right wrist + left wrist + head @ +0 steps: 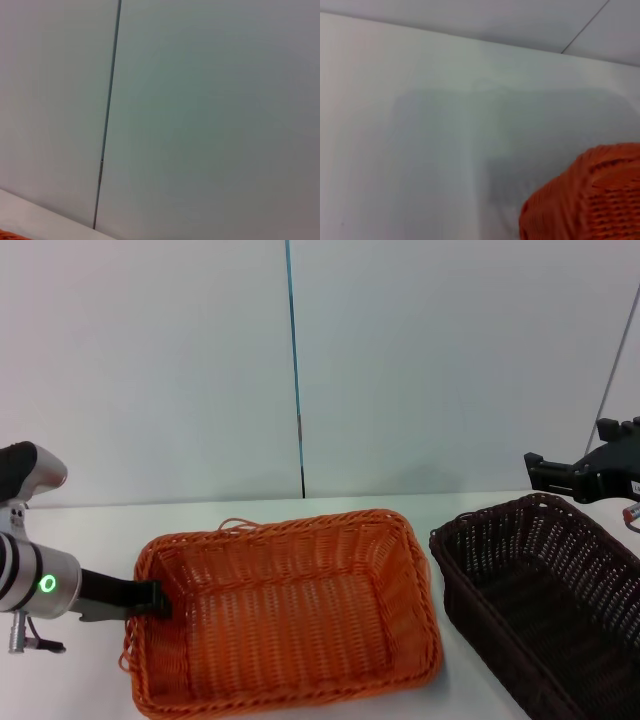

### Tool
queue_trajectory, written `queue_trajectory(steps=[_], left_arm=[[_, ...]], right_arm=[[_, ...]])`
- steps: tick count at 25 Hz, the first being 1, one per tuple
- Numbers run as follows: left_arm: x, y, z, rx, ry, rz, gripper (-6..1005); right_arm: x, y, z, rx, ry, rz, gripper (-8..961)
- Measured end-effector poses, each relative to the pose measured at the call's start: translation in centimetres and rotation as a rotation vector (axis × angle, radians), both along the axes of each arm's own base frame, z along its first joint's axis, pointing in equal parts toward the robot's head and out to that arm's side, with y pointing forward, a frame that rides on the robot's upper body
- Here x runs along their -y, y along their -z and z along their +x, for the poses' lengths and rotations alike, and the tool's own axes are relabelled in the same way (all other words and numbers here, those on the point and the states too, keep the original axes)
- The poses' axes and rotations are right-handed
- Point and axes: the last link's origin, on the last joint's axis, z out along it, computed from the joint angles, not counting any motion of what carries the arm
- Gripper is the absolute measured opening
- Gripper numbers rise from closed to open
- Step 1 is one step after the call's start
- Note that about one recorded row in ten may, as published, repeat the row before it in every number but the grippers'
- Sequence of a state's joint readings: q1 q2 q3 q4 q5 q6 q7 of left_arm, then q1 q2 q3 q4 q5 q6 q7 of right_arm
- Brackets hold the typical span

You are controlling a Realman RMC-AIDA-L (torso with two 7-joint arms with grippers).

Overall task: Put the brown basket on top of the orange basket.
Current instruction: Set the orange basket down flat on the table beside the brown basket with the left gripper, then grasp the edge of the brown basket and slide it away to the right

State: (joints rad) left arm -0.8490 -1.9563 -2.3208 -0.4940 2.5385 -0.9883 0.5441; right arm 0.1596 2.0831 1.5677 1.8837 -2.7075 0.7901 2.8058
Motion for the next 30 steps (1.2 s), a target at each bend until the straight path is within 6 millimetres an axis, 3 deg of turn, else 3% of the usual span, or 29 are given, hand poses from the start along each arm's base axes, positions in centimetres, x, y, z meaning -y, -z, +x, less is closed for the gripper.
queue_trajectory(steps=[3, 8, 16, 20, 27, 30], left_arm=[[0.1, -0.1, -0.2, 0.003, -0.006, 0.001, 128], [0.1, -0.5, -0.4, 0.0, -0.003, 0.025, 248], [-0.2, -1.7, -0.2, 0.001, 0.008, 0.076, 582], [-0.5, -4.5, 0.8, -0.003, 0.055, 0.202, 743], [1.4, -8.6, 3.4, -0.093, 0.249, 0.5, 925], [2.2, -9.0, 3.2, -0.075, 0.279, 0.591, 924]], right_arm=[[0.0, 0.0, 0.0, 0.001, 0.001, -0.002, 917], [0.0, 0.0, 0.0, 0.002, 0.003, -0.004, 917], [0.1, -0.1, 0.0, 0.004, 0.003, -0.004, 917], [0.2, -0.3, 0.0, 0.004, 0.003, 0.0, 917], [0.6, -0.6, -0.3, -0.002, 0.022, -0.017, 918], [0.9, -0.9, -0.6, -0.01, 0.035, -0.026, 918]])
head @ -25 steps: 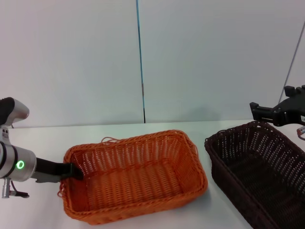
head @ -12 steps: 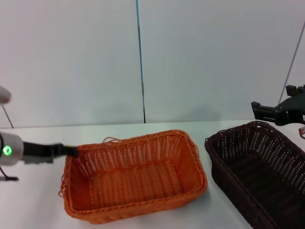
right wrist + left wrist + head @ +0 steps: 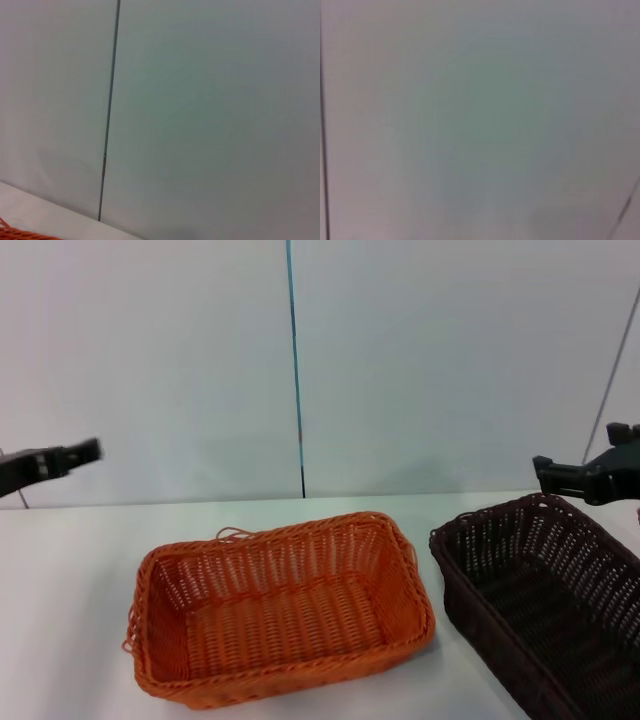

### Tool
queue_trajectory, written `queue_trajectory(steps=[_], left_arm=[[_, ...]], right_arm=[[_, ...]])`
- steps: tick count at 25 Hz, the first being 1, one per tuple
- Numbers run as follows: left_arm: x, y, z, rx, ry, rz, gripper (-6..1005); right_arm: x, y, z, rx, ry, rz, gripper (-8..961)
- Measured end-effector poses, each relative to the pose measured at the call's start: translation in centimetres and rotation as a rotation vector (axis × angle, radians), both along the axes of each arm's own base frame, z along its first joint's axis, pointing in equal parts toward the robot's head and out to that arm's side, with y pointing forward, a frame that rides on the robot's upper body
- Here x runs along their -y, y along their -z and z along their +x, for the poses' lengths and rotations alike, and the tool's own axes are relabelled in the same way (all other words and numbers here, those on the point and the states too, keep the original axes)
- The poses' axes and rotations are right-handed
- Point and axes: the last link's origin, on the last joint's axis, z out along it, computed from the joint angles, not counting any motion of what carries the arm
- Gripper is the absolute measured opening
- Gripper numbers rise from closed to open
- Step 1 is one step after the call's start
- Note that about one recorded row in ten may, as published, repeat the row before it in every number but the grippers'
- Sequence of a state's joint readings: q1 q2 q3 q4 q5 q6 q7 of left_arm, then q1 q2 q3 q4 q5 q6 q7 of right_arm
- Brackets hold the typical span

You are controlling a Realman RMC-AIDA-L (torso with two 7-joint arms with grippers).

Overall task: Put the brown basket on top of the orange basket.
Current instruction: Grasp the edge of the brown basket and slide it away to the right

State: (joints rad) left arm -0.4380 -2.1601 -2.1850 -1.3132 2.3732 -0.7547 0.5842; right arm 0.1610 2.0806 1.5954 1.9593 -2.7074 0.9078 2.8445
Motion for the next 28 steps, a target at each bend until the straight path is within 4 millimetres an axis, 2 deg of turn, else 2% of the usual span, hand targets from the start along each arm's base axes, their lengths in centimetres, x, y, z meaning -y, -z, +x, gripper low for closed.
queue_trajectory(steps=[7, 15, 18, 22, 28], left_arm=[[2.9, -2.0, -3.4, 0.034, -0.002, 0.236, 923], [5.6, -2.3, -5.9, -0.225, -0.054, 0.426, 923], [6.2, -2.1, -6.5, -0.319, -0.068, 0.451, 923], [6.6, -1.5, -7.6, -0.329, -0.096, 0.429, 923], [6.9, -0.3, -8.6, -0.314, -0.117, 0.369, 923]], right_arm=[[0.4, -1.1, -0.3, -0.019, 0.082, -0.041, 918], [0.5, -2.5, 0.1, -0.012, 0.235, -0.115, 918], [0.3, -3.0, 0.4, 0.068, 0.295, -0.123, 918], [-0.3, -2.8, 0.7, 0.198, 0.395, -0.177, 918], [-1.9, -1.5, 3.1, 0.276, 0.563, -0.419, 918]])
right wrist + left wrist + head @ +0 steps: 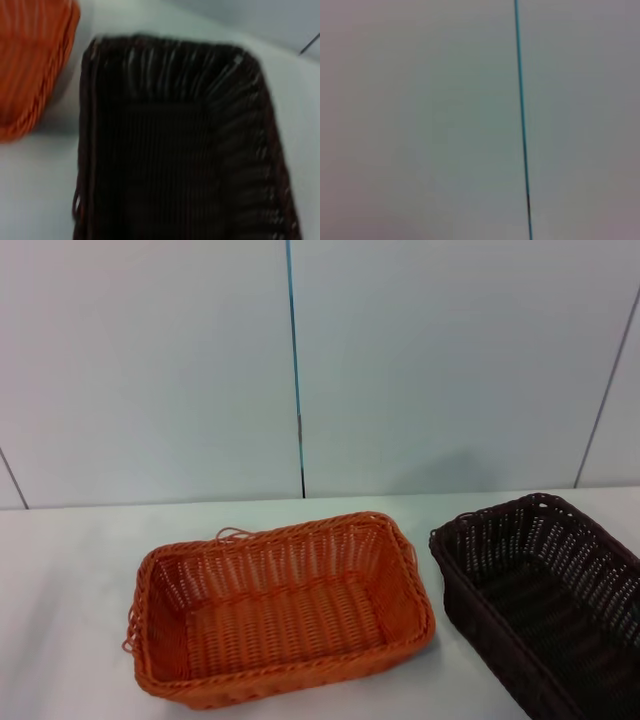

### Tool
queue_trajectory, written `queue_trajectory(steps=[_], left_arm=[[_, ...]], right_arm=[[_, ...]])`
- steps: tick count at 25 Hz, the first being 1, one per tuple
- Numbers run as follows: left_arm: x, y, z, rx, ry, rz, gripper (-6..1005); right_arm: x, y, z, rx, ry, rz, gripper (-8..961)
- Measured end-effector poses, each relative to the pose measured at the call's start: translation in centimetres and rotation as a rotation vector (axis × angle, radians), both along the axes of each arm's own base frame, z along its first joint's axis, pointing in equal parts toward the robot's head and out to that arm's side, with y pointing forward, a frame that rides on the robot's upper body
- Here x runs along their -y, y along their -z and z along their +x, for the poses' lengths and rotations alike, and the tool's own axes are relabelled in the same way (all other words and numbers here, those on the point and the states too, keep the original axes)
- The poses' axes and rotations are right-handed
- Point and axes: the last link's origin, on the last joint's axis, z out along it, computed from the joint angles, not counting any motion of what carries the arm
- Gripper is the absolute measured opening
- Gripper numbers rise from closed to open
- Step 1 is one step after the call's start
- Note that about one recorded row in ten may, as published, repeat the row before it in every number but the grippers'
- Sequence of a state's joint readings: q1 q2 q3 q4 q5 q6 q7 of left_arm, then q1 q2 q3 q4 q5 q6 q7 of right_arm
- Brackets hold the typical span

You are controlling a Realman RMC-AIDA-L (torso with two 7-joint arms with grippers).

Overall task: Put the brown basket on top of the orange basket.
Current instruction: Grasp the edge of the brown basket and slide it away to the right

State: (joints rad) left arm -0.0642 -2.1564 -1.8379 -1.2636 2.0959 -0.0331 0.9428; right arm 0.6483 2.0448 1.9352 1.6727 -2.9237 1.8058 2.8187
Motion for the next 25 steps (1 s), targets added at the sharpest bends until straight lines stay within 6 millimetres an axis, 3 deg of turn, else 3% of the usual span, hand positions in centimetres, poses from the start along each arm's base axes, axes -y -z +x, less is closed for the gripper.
queue_trajectory(steps=[5, 9, 14, 20, 25], left_arm=[[0.3, 0.5, -0.6, 0.013, -0.017, -0.018, 923], [0.5, 0.7, -1.0, 0.052, -0.027, -0.031, 923], [0.3, 0.7, -1.2, 0.082, -0.031, -0.049, 923], [-0.1, 0.7, -1.9, 0.142, -0.047, -0.075, 923], [-0.2, 0.6, -2.0, 0.141, -0.05, -0.076, 923]], right_arm=[[-0.5, 0.7, 0.6, -0.022, 0.037, -0.107, 917], [-1.0, 0.2, 1.4, -0.097, 0.15, 0.015, 917], [-1.4, -0.9, 2.9, -0.372, 0.265, 0.196, 917], [0.1, -1.7, 6.5, -0.923, 0.422, 0.285, 918], [2.1, -2.3, 6.9, -0.911, 0.371, 0.298, 917]])
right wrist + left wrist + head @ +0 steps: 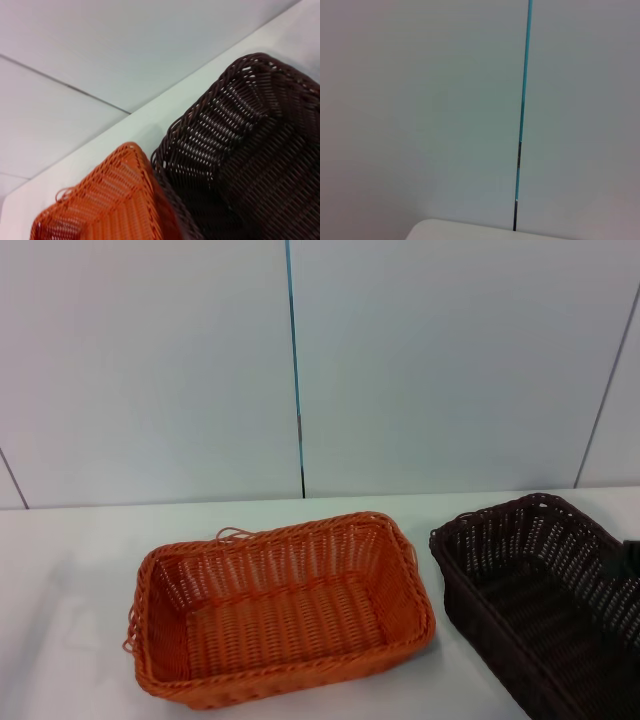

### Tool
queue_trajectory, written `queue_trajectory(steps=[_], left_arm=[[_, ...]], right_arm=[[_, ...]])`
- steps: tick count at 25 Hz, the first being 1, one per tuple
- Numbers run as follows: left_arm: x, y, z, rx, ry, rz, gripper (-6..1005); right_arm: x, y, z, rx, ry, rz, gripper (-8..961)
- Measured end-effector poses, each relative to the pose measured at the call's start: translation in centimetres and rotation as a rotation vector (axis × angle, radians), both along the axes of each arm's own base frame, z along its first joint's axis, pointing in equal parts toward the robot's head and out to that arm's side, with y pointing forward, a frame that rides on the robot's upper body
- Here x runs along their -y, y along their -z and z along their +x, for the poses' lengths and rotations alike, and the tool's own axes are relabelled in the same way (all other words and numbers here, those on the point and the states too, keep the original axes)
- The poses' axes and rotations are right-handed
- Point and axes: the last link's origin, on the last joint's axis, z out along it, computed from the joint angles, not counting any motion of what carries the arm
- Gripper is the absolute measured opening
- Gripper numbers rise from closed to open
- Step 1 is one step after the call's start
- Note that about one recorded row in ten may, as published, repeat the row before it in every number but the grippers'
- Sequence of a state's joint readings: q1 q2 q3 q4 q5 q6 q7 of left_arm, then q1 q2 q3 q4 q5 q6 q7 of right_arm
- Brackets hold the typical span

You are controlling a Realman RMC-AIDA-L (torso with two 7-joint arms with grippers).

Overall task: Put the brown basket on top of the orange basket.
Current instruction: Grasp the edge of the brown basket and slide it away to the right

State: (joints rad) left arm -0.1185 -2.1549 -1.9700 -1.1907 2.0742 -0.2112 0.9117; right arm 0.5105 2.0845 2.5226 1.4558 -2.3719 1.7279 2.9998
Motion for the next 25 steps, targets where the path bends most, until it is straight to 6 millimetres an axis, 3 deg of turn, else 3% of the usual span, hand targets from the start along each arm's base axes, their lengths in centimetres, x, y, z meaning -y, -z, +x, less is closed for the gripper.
queue_trajectory(steps=[4, 14, 19, 25], left_arm=[[0.1, 0.1, -0.1, 0.002, -0.004, -0.001, 923], [-0.3, -0.1, 0.1, 0.022, 0.013, -0.044, 923], [-0.4, -0.2, 0.3, 0.023, 0.021, -0.06, 923], [-0.2, 0.1, 0.2, 0.013, 0.022, -0.084, 923]], right_arm=[[0.7, -0.2, 0.4, 0.062, -0.008, -0.021, 918], [0.8, -0.6, 2.3, 0.629, 0.116, -0.184, 922], [0.5, -0.3, 1.7, 0.65, 0.098, -0.162, 923], [0.0, 0.9, 2.5, 0.632, 0.103, -0.169, 924]])
